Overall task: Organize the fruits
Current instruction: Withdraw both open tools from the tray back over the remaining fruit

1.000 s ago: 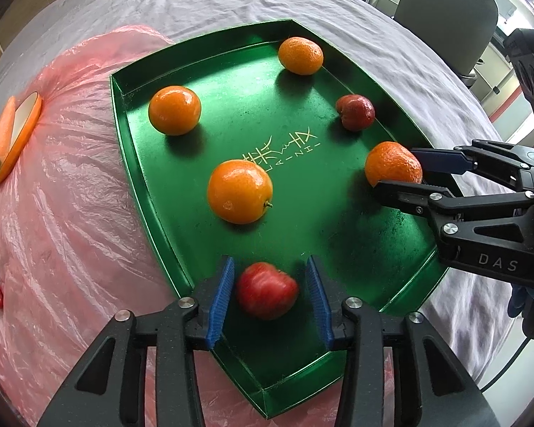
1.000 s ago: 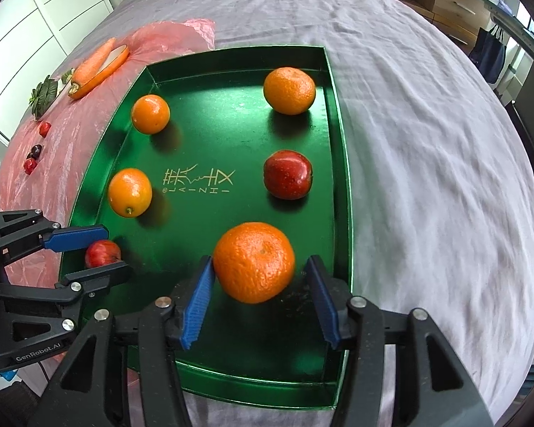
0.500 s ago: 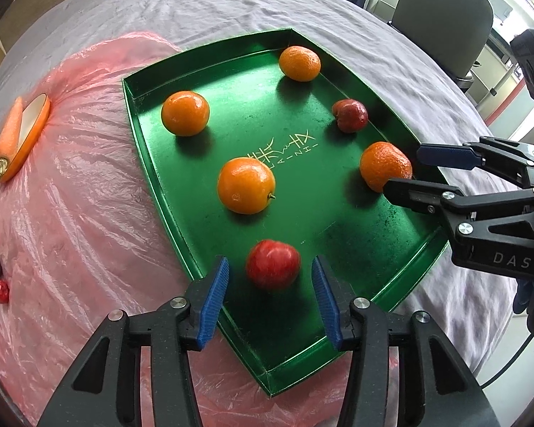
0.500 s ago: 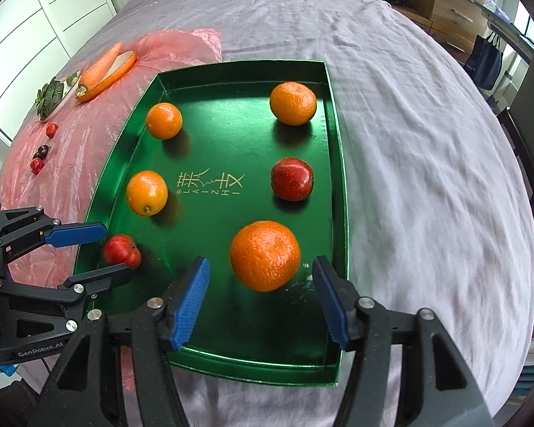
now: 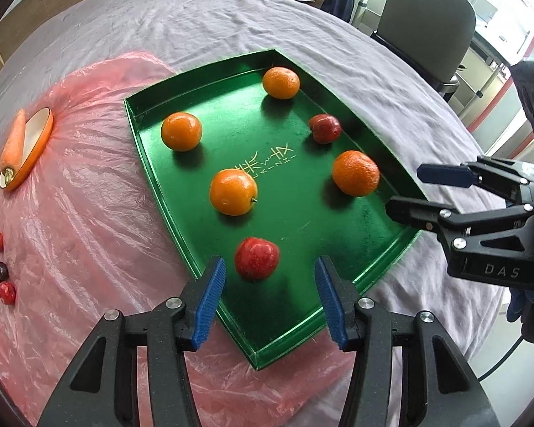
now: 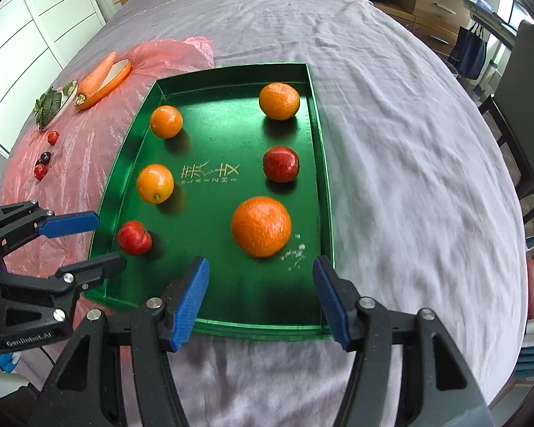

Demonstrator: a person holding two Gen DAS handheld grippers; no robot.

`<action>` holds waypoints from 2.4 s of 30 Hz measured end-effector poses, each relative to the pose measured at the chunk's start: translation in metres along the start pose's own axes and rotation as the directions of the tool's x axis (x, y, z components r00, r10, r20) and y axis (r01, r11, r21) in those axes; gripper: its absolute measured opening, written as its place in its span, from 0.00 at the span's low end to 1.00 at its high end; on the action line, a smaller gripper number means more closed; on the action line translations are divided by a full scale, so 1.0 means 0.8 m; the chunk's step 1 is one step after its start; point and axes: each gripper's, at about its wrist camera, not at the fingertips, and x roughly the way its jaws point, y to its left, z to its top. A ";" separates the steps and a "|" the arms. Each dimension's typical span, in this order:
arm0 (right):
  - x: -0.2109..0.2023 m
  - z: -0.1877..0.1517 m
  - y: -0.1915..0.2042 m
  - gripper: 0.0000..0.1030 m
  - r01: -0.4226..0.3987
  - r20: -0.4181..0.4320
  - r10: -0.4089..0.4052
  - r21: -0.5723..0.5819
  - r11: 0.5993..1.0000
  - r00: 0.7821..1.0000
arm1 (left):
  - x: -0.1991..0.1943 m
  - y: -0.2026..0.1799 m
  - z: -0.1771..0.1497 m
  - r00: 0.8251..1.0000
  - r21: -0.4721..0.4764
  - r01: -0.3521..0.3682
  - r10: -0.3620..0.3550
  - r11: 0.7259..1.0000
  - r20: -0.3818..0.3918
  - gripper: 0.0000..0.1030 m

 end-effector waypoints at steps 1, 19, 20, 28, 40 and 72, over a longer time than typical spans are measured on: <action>-0.003 -0.004 0.000 1.00 0.002 -0.006 -0.002 0.006 1.000 1.000 | -0.006 -0.002 -0.002 1.000 0.006 0.005 -0.005 1.000 0.004 0.45; -0.050 -0.092 0.003 1.00 0.109 -0.105 -0.101 0.079 0.991 0.989 | -0.059 -0.068 -0.098 0.995 0.335 0.101 -0.103 0.937 -0.013 0.45; -0.050 -0.097 0.007 1.00 0.113 -0.115 -0.104 0.075 0.991 0.988 | -0.061 -0.068 -0.106 0.995 0.350 0.102 -0.103 0.931 -0.015 0.45; -0.044 -0.144 0.045 1.00 0.094 -0.189 -0.072 0.105 0.990 0.979 | -0.071 -0.041 -0.152 0.995 0.373 0.098 -0.090 0.923 -0.037 0.45; -0.036 -0.152 0.138 1.00 -0.018 -0.243 0.015 -0.007 1.000 0.970 | -0.081 0.050 -0.194 0.998 0.240 0.032 -0.018 0.970 -0.063 0.45; 0.055 -0.014 0.409 1.00 -0.384 -0.223 0.328 -0.291 0.876 0.918 | -0.120 0.360 -0.218 0.979 -0.240 -0.202 0.201 0.950 -0.029 0.45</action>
